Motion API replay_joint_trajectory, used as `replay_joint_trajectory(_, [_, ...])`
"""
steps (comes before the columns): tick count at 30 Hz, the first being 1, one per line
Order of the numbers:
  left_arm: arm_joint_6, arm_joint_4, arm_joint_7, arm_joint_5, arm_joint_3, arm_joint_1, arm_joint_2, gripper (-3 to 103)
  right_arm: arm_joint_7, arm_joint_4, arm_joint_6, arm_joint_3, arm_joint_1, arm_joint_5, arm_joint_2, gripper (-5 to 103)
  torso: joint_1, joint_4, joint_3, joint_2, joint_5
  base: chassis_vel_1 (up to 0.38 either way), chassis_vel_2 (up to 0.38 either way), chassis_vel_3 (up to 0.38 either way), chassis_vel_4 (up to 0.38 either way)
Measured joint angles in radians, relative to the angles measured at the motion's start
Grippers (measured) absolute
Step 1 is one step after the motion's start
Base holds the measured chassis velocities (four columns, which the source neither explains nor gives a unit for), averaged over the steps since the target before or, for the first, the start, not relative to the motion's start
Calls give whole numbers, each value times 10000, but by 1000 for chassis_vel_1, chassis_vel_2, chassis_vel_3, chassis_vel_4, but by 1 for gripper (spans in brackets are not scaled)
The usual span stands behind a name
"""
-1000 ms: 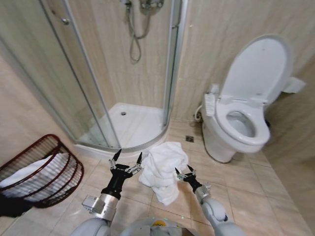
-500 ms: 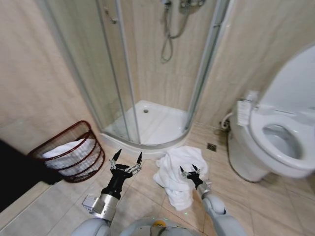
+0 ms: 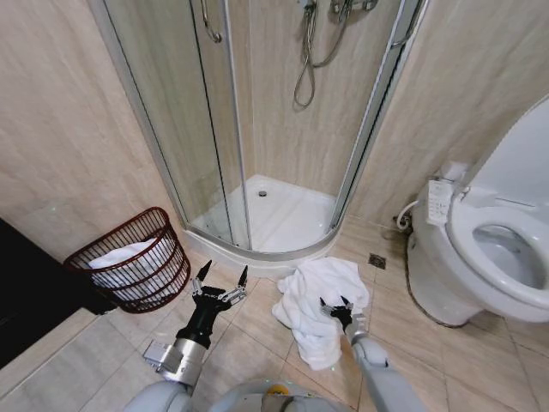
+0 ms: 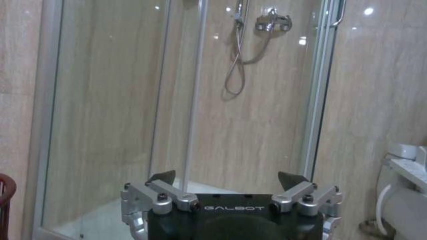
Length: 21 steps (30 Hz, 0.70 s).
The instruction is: Discard the used towel into the hamper.
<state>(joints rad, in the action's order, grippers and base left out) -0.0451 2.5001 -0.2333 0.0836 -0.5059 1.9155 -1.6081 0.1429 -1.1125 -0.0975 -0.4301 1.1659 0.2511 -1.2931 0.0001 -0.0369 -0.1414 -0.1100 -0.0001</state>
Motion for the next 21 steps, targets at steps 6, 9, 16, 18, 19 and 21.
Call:
replay_joint_trajectory(6, [0,0,0,0,0,0,0,100,-48,465,207,-1,-124,35,-97,100,0,0,-5,-6,2,0,0,0,0])
replay_joint_trajectory(9, [0,0,0,0,0,0,0,100,-20,689,304,12,-243,164,-96,100,0,-1,-7,-8,1,0,0,0,0])
replay_joint_trajectory(16, [0,0,0,0,0,0,0,100,378,1061,246,-24,-450,362,-115,89,-1,0,-10,-13,1,0,0,0,0])
replay_joint_trajectory(18, [0,0,0,0,0,0,0,100,432,1075,229,-28,-454,368,-127,84,-1,0,-11,-13,1,0,0,0,0])
replay_joint_trajectory(19, [0,0,0,0,0,0,0,100,468,1080,216,-29,-454,368,-134,78,-1,0,-11,-14,1,0,0,0,0])
replay_joint_trajectory(21, [0,0,0,0,0,0,0,100,492,1080,185,-30,-448,368,-141,73,-1,0,-12,-14,1,0,0,0,0])
